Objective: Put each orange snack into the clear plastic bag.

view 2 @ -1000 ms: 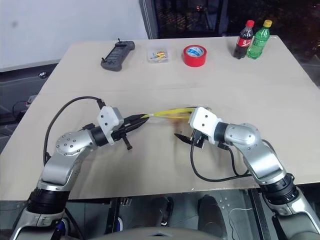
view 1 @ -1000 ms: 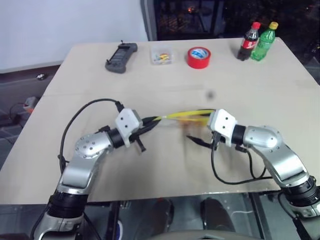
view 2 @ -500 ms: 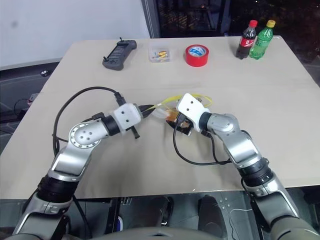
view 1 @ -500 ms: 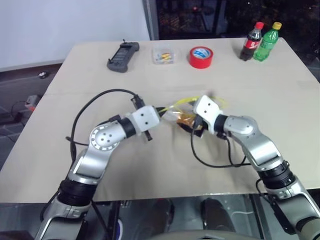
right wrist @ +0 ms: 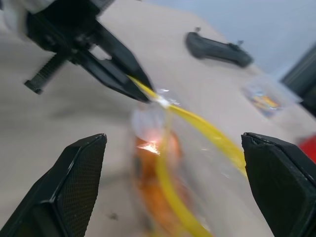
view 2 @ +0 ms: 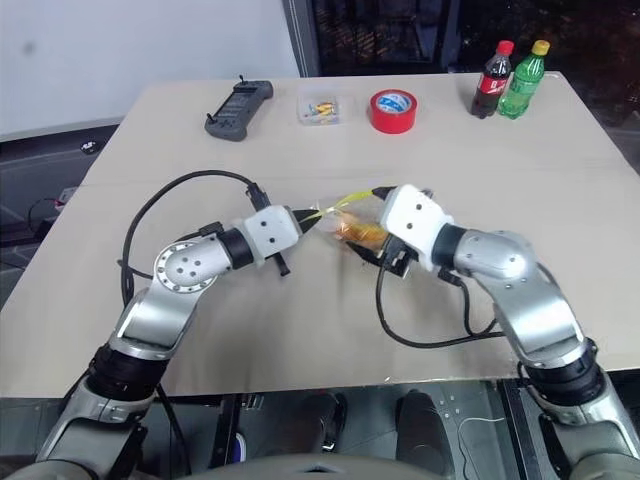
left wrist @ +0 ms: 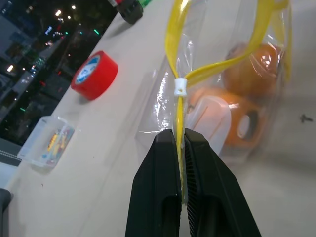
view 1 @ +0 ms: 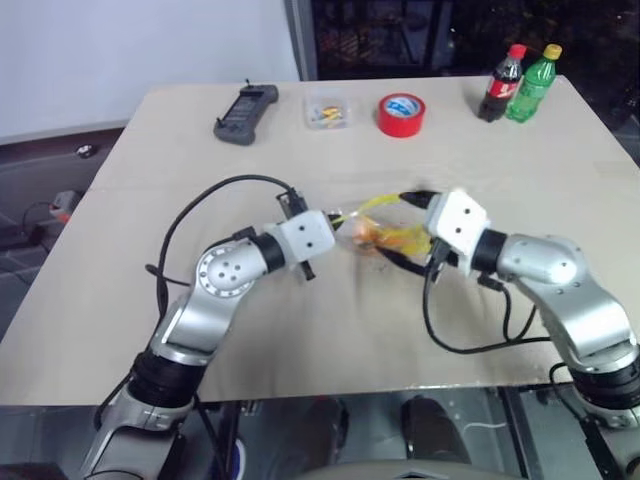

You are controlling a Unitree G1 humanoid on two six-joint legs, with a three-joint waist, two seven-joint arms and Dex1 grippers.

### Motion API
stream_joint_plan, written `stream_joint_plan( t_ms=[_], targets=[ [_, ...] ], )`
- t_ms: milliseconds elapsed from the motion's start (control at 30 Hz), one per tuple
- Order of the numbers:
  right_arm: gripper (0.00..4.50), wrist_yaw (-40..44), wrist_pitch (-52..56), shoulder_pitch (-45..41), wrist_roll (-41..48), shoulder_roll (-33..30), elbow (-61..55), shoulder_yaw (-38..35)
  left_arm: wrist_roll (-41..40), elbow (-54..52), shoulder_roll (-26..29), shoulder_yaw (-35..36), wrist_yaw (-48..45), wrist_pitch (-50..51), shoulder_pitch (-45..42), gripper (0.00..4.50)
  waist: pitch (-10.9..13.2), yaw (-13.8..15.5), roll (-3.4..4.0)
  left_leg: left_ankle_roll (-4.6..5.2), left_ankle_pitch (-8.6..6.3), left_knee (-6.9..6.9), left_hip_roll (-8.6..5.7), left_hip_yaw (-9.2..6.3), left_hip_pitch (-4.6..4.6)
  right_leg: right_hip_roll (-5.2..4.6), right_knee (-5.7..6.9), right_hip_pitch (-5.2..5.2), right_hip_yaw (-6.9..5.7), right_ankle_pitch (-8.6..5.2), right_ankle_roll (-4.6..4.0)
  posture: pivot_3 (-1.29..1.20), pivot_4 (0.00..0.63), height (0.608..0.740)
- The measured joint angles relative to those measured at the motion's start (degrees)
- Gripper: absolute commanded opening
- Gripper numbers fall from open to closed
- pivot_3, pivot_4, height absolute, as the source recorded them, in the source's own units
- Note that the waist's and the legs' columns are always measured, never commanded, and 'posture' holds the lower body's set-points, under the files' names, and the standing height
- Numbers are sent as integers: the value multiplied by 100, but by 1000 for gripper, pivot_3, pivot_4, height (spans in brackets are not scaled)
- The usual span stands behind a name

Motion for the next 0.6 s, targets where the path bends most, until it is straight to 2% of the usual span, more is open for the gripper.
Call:
stream_joint_plan(
  t_ms=[67, 133, 333, 367, 433, 533, 600],
  targets=[
    [4481, -8, -361, 171, -455, -624, 195, -7, -22, 3, -16, 4, -10, 1, 2, 0, 1, 8, -1, 0, 0, 0, -5, 3, -1, -5, -1, 0, 0, 0, 1, 0, 150, 740],
    [4481, -43, -723, 265, -866, -942, 594, -22, -61, 2, -11, 19, -18, 1, 6, 0, 2, 4, -3, 0, 0, 1, -4, 4, 0, -4, 0, 0, 0, 0, 1, 0, 150, 740],
    [4481, -93, -1503, 210, -1417, -931, 1412, 196, -125, 2, -3, 20, -53, 0, 31, 0, 2, -33, -3, -1, 1, 1, 4, 8, 2, 2, 3, -1, 4, 0, 1, 0, 150, 740],
    [3949, -90, -1552, 190, -1436, -892, 1435, 197, -127, 1, 12, 23, -54, 0, 40, 0, 3, -25, -3, -1, 1, 1, 3, 8, 1, 0, 2, -1, 4, 0, 1, 0, 150, 740],
    [3185, -72, -1583, 95, -1419, -811, 1441, 194, -130, 1, 47, 68, -54, 0, 64, 0, 3, -22, -4, 0, 1, 1, 2, 7, 1, 0, 0, -1, 4, 0, 1, 0, 150, 740],
    [1642, -14, -1596, 19, -1374, -788, 1420, 171, -171, -2, 80, 152, -54, 0, 115, 0, 3, -7, -4, -1, 1, 1, 2, 5, 1, 0, 0, 0, 2, 0, 1, 0, 150, 740],
    [1642, 48, -1616, 19, -1369, -793, 1399, 161, -197, -2, 112, 190, -54, 0, 154, 0, 3, -5, -4, -1, 1, 1, 2, 5, 1, 0, 0, 0, 2, 0, 0, 0, 150, 740]
  ],
)
